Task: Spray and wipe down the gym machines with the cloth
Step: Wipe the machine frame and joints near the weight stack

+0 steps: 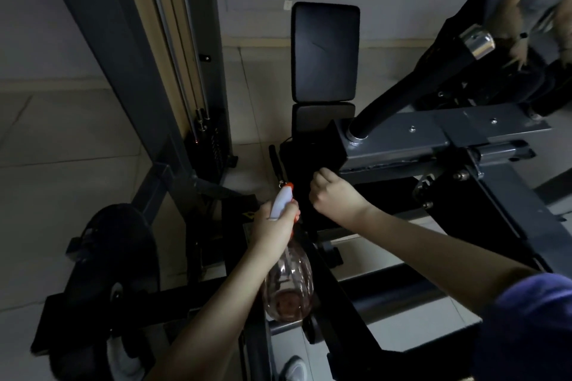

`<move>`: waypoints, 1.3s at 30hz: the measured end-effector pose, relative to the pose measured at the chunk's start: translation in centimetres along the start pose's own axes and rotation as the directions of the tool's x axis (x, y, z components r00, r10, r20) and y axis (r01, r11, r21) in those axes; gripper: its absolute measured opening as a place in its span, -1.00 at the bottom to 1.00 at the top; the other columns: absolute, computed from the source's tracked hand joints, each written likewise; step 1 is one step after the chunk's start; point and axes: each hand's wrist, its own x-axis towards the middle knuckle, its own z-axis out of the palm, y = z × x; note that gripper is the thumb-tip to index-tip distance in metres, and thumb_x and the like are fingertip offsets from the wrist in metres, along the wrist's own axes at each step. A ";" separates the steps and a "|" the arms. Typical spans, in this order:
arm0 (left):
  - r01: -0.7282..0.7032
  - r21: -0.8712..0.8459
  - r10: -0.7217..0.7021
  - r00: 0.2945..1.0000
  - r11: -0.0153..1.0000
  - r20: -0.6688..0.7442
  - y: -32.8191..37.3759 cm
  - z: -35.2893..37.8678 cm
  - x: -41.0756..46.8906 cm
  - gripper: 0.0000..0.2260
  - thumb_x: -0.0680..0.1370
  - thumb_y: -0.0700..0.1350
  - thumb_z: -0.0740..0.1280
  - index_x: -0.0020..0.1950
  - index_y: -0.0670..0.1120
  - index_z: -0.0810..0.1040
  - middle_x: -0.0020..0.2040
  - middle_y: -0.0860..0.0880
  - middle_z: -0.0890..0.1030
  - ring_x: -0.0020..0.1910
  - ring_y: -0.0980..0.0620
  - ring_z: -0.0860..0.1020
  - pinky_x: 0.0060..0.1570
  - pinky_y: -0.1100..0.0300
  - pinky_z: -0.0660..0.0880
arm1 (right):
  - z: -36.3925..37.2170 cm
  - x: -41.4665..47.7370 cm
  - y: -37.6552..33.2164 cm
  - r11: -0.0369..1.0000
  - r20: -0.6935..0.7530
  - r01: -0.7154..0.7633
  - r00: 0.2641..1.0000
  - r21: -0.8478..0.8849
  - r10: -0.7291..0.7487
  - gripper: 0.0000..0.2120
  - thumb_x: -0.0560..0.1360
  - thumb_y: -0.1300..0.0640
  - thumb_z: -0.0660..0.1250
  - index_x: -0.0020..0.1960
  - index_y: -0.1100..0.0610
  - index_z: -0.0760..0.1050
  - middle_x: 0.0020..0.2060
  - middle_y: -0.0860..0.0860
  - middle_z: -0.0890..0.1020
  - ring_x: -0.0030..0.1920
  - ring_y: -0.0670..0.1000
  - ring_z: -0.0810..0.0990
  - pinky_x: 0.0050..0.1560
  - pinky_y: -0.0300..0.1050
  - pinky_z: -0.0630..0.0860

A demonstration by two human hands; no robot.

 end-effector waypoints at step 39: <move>-0.411 0.635 0.144 0.892 0.654 0.428 3.6 14.4 1.8 -0.78 0.55 -0.08 0.23 -0.22 -0.20 0.42 -0.23 -0.18 0.54 -0.25 -0.20 0.55 -0.33 0.08 0.41 | 2.8 -15.7 1.5 -1.000 0.896 -0.021 0.444 0.020 0.009 -0.73 0.55 -0.03 0.28 -0.19 0.16 0.49 -0.37 0.09 0.59 -0.49 0.00 0.55 -0.53 -0.26 0.39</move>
